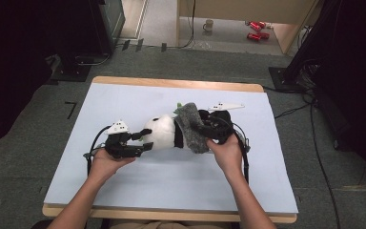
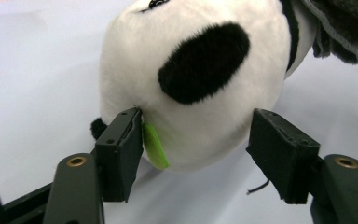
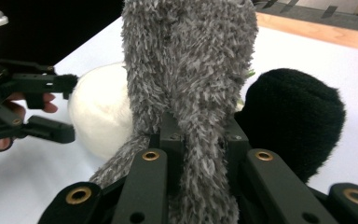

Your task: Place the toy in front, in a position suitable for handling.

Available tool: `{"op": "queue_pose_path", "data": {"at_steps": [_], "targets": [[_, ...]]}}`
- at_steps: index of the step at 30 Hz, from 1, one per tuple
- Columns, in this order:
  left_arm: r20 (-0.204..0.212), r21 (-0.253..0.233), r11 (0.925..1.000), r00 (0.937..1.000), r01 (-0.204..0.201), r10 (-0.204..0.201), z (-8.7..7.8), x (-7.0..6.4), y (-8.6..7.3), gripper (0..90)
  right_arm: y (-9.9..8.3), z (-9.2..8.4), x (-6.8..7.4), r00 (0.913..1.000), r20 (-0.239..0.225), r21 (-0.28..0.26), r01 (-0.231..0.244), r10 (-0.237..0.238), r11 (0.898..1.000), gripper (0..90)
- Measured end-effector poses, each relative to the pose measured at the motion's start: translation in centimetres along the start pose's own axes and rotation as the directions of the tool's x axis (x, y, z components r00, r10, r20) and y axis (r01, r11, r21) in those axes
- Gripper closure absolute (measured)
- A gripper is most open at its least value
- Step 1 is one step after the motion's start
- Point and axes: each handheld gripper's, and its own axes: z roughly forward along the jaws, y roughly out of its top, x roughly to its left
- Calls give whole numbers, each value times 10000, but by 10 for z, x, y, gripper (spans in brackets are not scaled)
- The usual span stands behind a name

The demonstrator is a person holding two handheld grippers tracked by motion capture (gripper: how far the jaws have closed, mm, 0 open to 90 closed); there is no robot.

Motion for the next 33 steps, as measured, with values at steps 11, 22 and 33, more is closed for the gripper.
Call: {"op": "queue_pose_path", "data": {"at_steps": [11, 22, 33], "targets": [[89, -666, 9956, 9977, -662, 669, 11, 12, -4, 279, 8, 6, -12, 10000, 7, -183, -67, 68, 9998, 769], [-156, -1042, 9886, 9941, -1085, 1075, 38, 15, -6, 148, 10, 9, -14, 10000, 11, -227, -55, 56, 9997, 765], [-163, -892, 9960, 9999, -21, 6, 36, 12, -3, 543, 17, -1, -2, 9989, -400, -528, -268, 247, 9982, 771]]}}
